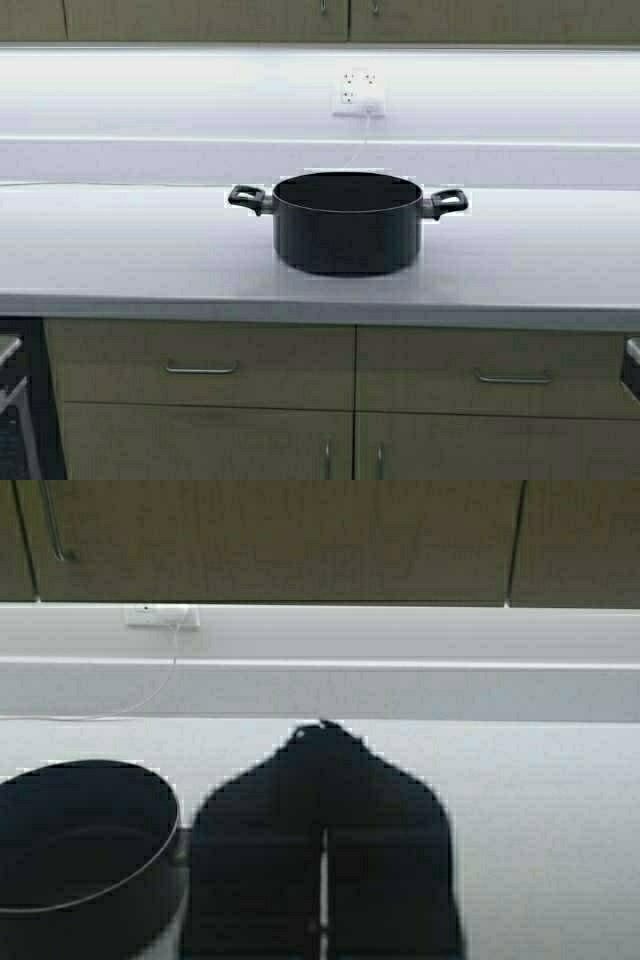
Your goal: Open the cabinet, put the pot inside, then close it
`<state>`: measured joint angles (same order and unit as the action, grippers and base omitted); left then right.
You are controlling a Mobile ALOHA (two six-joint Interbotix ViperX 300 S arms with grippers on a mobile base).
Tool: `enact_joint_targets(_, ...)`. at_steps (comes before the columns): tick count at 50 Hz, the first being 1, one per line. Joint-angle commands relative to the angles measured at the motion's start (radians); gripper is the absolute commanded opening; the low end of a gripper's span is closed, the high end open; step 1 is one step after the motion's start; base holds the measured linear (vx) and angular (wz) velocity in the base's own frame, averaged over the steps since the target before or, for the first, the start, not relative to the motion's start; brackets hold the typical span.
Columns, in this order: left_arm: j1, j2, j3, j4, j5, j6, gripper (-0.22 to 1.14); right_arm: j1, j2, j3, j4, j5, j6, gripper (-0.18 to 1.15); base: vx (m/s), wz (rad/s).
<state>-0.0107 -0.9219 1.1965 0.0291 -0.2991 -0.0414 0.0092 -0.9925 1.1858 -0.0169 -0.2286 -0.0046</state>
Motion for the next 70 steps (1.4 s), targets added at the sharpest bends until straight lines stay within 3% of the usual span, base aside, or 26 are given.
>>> enact_joint_targets(1,0.002,0.005,-0.021,0.002,-0.008,-0.003,0.02,0.002,0.006,-0.018,-0.002,0.000,0.000,0.05,0.39,0.09)
enact_joint_targets(33,0.002,0.077,-0.029,0.000,-0.014,-0.023,0.02,0.002,-0.067,0.023,-0.003,0.049,-0.002,0.05,0.35,0.01)
enact_joint_targets(58,-0.002,0.006,0.002,0.002,-0.009,-0.025,0.04,0.005,-0.048,0.009,0.005,0.058,0.014,0.07,0.18,-0.01)
enact_joint_targets(62,-0.015,-0.006,0.003,0.005,-0.005,-0.023,0.13,0.038,-0.046,0.009,0.014,0.049,0.038,0.20,0.08,-0.01)
enact_joint_targets(64,-0.031,-0.018,0.008,0.008,0.012,-0.021,0.24,0.069,-0.046,0.009,0.014,0.049,0.055,0.36,0.05,-0.01)
enact_joint_targets(70,-0.123,-0.043,-0.025,0.002,0.221,-0.028,0.87,0.176,-0.040,0.006,0.011,0.043,0.061,0.98,0.03,-0.02)
